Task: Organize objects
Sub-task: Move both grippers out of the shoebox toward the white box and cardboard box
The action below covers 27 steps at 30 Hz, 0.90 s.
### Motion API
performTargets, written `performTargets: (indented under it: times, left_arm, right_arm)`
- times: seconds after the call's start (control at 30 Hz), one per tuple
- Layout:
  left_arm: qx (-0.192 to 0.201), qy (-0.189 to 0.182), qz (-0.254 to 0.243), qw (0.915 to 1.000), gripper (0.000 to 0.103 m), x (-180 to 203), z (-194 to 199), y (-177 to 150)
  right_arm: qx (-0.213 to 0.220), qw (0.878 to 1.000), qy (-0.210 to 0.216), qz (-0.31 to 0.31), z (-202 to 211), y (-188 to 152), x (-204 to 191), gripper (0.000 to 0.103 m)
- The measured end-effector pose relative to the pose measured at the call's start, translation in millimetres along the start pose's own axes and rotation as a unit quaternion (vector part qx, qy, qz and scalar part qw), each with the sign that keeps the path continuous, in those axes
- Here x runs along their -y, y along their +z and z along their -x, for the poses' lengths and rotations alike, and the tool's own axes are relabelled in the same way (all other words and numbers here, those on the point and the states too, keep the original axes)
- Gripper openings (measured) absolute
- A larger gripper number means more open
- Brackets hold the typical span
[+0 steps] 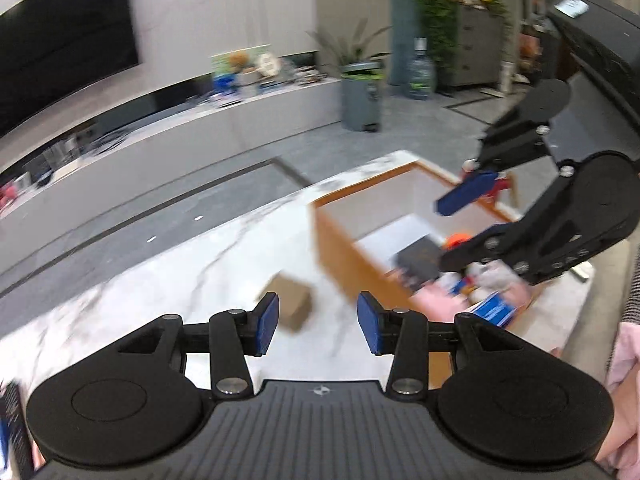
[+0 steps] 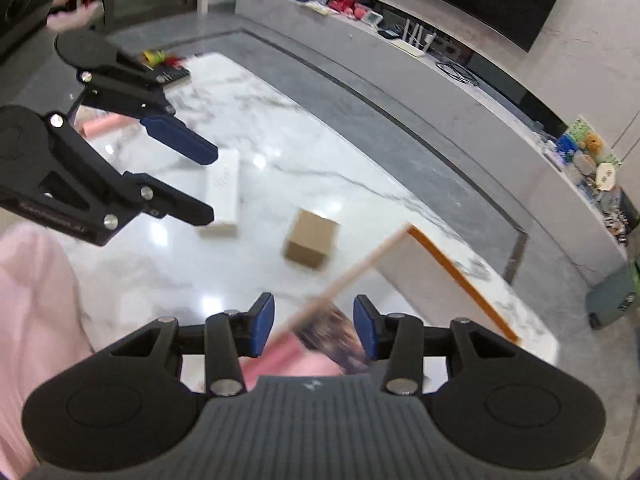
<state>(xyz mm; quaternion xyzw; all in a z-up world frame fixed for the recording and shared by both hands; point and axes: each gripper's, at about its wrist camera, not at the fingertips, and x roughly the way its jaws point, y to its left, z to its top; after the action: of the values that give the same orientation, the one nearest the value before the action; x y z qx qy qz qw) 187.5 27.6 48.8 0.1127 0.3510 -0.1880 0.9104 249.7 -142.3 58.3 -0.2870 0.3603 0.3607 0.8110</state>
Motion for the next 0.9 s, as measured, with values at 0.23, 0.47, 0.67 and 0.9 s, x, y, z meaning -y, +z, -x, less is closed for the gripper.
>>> performTargets:
  times: [0.23, 0.47, 0.67, 0.9]
  left_arm:
    - [-0.022, 0.045, 0.144, 0.9883, 0.060, -70, -17, -34]
    - [-0.046, 0.051, 0.294, 0.9535, 0.075, -124, -55, -67]
    - [-0.084, 0.096, 0.366, 0.9217, 0.082, -150, -97, -85]
    - [-0.122, 0.119, 0.405, 0.8981, 0.083, -156, -129, -88]
  right_arm:
    - [-0.019, 1.000, 0.004, -0.020, -51, 27, -26, 0.049]
    - [-0.036, 0.999, 0.002, -0.031, -119, 49, -28, 0.058]
    - [-0.064, 0.997, -0.009, -0.040, -168, 65, -26, 0.068]
    - [-0.109, 0.992, -0.036, -0.062, -227, 81, 0, 0.078]
